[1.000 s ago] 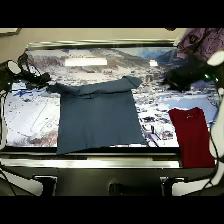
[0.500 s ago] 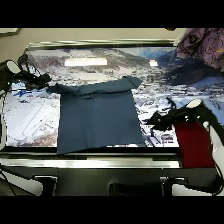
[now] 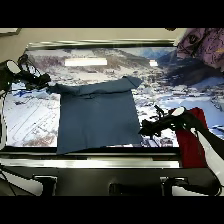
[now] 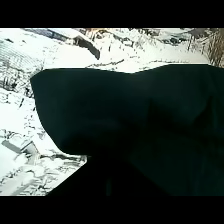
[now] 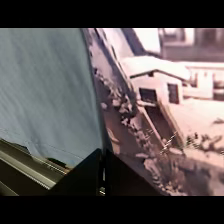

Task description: Fold the clothes and pants, and hang the long-sleeved shirts on hangers.

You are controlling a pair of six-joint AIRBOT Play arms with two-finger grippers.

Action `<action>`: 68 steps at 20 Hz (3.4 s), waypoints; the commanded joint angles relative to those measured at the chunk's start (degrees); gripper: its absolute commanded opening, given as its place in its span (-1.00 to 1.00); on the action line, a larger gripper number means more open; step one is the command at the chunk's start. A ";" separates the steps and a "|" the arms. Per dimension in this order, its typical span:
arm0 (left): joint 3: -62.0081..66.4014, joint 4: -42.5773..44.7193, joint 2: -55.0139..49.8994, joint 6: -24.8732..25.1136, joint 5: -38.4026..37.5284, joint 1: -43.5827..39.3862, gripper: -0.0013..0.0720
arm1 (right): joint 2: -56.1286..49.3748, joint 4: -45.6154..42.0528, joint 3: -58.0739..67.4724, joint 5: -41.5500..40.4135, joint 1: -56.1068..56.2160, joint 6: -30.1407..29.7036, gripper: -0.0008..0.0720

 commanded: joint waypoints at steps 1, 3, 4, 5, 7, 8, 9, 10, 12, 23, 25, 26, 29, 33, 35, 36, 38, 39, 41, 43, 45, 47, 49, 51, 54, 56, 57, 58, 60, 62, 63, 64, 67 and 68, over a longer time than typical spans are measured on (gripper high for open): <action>0.00 0.02 0.02 0.00 0.02 -0.02 -0.91 | 0.04 -2.12 4.85 -1.84 0.55 2.34 -0.91; 0.00 0.02 0.02 0.00 0.02 -0.02 -0.91 | -0.07 -10.14 12.57 -4.66 0.55 9.38 -0.91; 0.00 0.02 0.02 0.00 0.02 -0.02 -0.91 | -0.72 -14.60 17.40 -6.01 0.55 12.87 -0.91; 0.00 0.00 0.02 0.00 0.02 -0.02 -0.91 | -1.86 -18.47 22.36 -6.82 0.55 16.04 -0.91; 0.00 0.02 0.02 0.00 0.02 -0.02 -0.91 | -5.81 -23.67 33.38 -7.74 0.28 20.13 -0.91; 0.00 0.02 0.02 0.00 0.02 -0.02 -0.91 | -8.74 -23.65 39.36 -7.58 -0.42 21.42 -0.91; 0.00 0.02 0.02 0.00 0.02 -0.02 -0.91 | -11.58 -23.21 44.74 -7.10 -1.40 23.47 -0.91; 0.00 0.02 0.02 0.00 0.02 -0.04 -0.91 | -14.53 -22.71 50.05 -7.06 -2.89 25.68 -0.91; 0.00 -0.02 0.00 -0.02 0.02 -0.07 -0.91 | -19.56 -19.69 58.12 -7.17 -5.29 27.52 -0.90; 0.00 -0.42 -0.11 0.00 -1.88 -1.46 -0.91 | -19.04 -13.79 60.28 20.63 -12.50 10.38 0.69; 0.00 -0.44 -0.11 0.00 -2.82 -1.46 -0.91 | -14.32 -12.37 52.24 21.53 -13.68 8.41 0.73; 0.00 -0.44 -0.11 -0.02 -3.23 -1.49 -0.91 | -11.41 -10.91 46.56 19.80 -13.66 7.58 0.80; 0.00 -0.44 -0.11 0.00 -4.07 -1.46 -0.91 | -2.16 -2.86 24.61 14.43 -11.37 5.25 0.88; 0.00 -0.44 -0.11 -0.02 -4.07 -1.49 -0.91 | 7.28 8.31 -0.83 2.73 -3.39 1.55 0.88; 0.00 -0.44 -0.11 -0.02 -4.44 -1.46 -0.91 | 9.46 11.19 -7.89 -3.89 1.88 1.62 0.88; 0.00 -0.44 -0.11 0.00 -4.50 -1.46 -0.91 | 9.60 13.44 -10.14 -6.67 4.63 1.68 0.88; 0.00 -0.44 -0.11 -0.02 -4.55 -1.46 -0.91 | 9.57 17.00 -12.39 -11.96 9.84 1.70 0.88; 0.00 -0.44 -0.11 0.00 -4.66 -1.46 -0.91 | 9.57 17.31 -12.46 -14.36 12.46 2.34 0.88; 0.00 -0.44 -0.11 0.00 -4.87 -1.46 -0.91 | 9.57 17.40 -12.46 -18.88 16.52 4.76 0.87; 0.00 -0.44 -0.11 0.00 -4.87 -1.46 -0.91 | 9.49 17.35 -12.46 -24.15 20.13 7.30 0.85; 0.00 -0.44 -0.11 0.00 -4.85 -1.46 -0.91 | 8.39 17.33 -12.46 -26.27 22.32 9.57 0.84; 0.00 -0.44 -0.11 0.00 -4.87 -1.46 -0.91 | 6.36 17.81 -12.44 -26.86 23.91 10.71 0.82; 0.00 -0.44 -0.11 0.00 -4.87 -1.46 -0.91 | 4.92 21.07 -12.44 -28.22 25.07 10.10 0.55; 0.00 -0.44 -0.09 0.00 -4.85 -1.46 -0.91 | 4.70 25.18 -12.09 -30.53 25.73 6.75 0.02; 0.63 -0.46 0.63 0.02 -4.83 -1.46 -0.92 | 5.64 24.35 -6.88 -29.40 25.07 -2.21 -0.91; 4.11 -0.44 1.97 0.28 -4.24 -1.46 -0.92 | 8.59 15.58 0.31 -29.38 22.97 -1.75 -0.92; 7.26 -0.42 2.73 0.96 -3.69 -1.46 -0.91 | 10.29 10.01 4.48 -29.07 21.22 0.24 -0.92; 11.04 -0.42 3.39 1.84 -3.28 -1.46 -0.92 | 12.13 3.96 9.57 -28.30 18.82 3.72 -0.92; 19.06 -0.42 5.40 2.62 -1.97 -1.44 -0.92 | 15.56 -4.37 20.61 -24.70 14.08 6.91 -0.92; 19.96 -0.39 11.56 2.60 3.96 -1.44 -0.92 | 18.73 -7.96 32.28 -20.44 9.90 6.91 -0.91; 19.02 -0.37 15.76 2.58 7.26 -1.31 -0.92 | 20.26 -8.98 37.75 -18.38 8.24 6.88 -0.91; 17.75 -0.37 19.93 2.58 9.75 -1.16 -0.92 | 21.81 -9.70 42.97 -16.28 6.78 7.04 -0.91; 14.80 1.33 33.46 2.54 12.35 -0.61 -0.92 | 27.65 -15.21 56.70 -10.86 5.07 8.98 -0.91; 14.67 2.93 37.66 2.54 12.15 -0.68 -0.92 | 29.94 -17.25 59.89 -9.33 5.25 10.34 -0.91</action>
